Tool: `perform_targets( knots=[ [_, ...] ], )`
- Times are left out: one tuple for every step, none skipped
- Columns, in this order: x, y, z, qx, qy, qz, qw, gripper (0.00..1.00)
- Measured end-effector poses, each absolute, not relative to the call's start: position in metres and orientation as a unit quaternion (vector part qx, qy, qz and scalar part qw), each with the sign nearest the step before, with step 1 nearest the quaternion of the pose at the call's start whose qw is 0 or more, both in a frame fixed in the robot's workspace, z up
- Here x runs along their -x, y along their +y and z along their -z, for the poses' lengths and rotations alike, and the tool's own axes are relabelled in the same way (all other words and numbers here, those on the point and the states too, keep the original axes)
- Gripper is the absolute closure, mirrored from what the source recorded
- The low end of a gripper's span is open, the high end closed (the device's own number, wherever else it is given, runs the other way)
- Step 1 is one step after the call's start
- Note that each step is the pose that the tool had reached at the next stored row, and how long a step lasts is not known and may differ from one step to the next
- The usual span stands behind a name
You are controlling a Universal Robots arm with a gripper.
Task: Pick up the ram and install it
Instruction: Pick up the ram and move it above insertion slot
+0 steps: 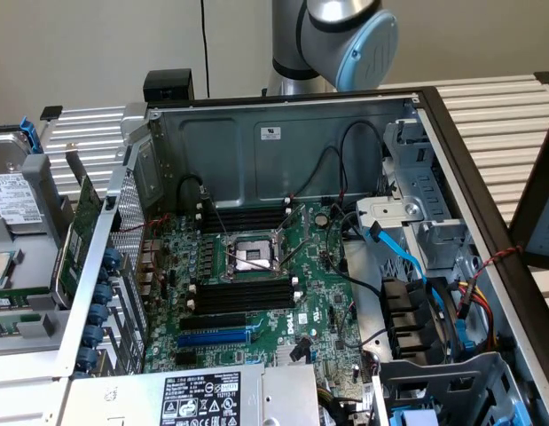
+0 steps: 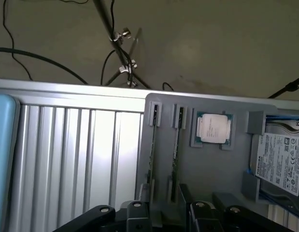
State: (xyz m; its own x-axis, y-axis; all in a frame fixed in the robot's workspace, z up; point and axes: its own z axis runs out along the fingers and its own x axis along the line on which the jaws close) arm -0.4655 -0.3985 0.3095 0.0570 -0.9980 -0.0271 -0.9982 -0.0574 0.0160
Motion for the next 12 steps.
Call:
perform_targets(
  knots=[
    [0.465, -0.398, -0.308, 0.727, 0.686, -0.015, 0.003, 0.64],
    [0.465, -0.398, -0.306, 0.727, 0.687, -0.015, 0.004, 0.64],
    [0.465, -0.398, -0.304, 0.727, 0.686, -0.015, 0.004, 0.64],
    [0.465, -0.398, -0.302, 0.727, 0.686, -0.015, 0.004, 0.64],
    [0.465, -0.398, -0.300, 0.727, 0.686, -0.015, 0.004, 0.64],
    [0.465, -0.398, -0.299, 0.727, 0.686, -0.015, 0.004, 0.64],
    [0.465, -0.398, -0.297, 0.727, 0.686, -0.015, 0.003, 0.64],
    [0.465, -0.398, -0.295, 0.727, 0.686, -0.015, 0.003, 0.64],
    [0.465, -0.398, -0.293, 0.727, 0.686, -0.015, 0.004, 0.64],
    [0.465, -0.398, -0.291, 0.727, 0.686, -0.015, 0.004, 0.64],
    [0.465, -0.398, -0.289, 0.727, 0.687, -0.015, 0.004, 0.64],
    [0.465, -0.398, -0.288, 0.727, 0.686, -0.015, 0.004, 0.64]
  ],
)
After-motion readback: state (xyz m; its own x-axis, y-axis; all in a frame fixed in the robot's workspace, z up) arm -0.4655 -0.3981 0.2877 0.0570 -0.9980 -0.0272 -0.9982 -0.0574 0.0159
